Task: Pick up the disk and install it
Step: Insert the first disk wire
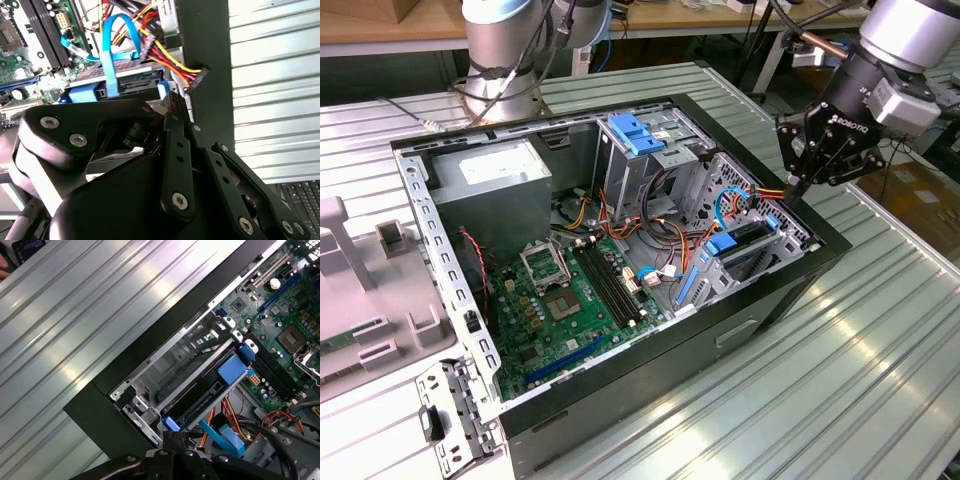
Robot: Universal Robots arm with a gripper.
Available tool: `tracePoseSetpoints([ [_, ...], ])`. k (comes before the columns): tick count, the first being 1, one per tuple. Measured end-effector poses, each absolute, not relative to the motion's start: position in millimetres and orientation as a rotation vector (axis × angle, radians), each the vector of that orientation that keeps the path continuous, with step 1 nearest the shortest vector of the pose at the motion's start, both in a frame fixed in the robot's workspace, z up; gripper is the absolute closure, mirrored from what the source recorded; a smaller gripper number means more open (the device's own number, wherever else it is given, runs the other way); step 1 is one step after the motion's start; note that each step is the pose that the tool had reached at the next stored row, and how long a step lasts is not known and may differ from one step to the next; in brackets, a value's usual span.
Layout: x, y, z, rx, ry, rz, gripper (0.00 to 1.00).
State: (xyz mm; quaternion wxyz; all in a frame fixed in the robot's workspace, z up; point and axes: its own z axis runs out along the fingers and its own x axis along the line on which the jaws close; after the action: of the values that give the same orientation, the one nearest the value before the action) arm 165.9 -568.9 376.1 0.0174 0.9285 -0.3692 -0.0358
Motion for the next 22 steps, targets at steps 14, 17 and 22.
tracePoseSetpoints([
  [14,169,-569,375,2.885,-1.147,-0.112,0.64],
  [17,173,-568,373,2.885,-1.147,-0.111,0.64],
  [22,183,-564,370,2.885,-1.147,-0.112,0.64],
])
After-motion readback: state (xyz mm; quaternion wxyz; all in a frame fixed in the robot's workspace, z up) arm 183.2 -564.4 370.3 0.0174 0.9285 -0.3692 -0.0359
